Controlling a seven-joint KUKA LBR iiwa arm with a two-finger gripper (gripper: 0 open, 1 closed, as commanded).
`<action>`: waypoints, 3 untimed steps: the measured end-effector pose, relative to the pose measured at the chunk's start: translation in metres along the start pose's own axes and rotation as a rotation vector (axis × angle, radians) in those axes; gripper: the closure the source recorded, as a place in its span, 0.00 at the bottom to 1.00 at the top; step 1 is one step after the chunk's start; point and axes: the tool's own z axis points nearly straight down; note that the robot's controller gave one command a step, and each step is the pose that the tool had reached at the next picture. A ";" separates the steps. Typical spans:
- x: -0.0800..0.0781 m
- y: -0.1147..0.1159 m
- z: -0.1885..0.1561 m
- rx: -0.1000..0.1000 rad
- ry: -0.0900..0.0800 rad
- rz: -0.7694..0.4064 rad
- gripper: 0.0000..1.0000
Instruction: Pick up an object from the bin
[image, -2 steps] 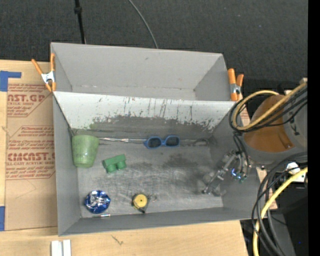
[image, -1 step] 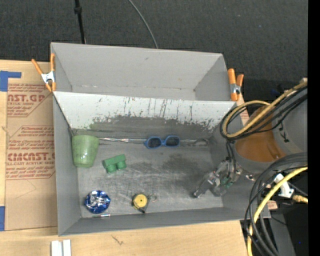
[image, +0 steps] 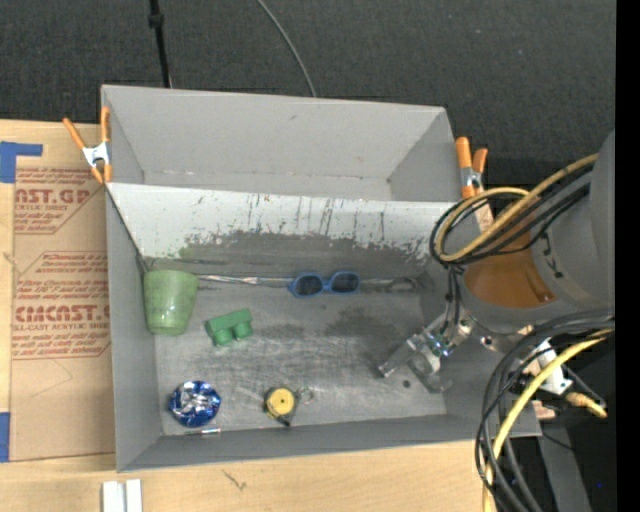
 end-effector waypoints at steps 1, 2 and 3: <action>-0.005 -0.001 -0.001 -0.004 -0.017 0.004 1.00; -0.005 0.000 -0.038 -0.001 -0.010 0.003 1.00; -0.005 0.000 -0.051 0.001 -0.009 0.001 1.00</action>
Offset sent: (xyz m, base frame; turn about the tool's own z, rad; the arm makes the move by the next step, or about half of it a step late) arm 0.0000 0.0000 0.0000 0.0000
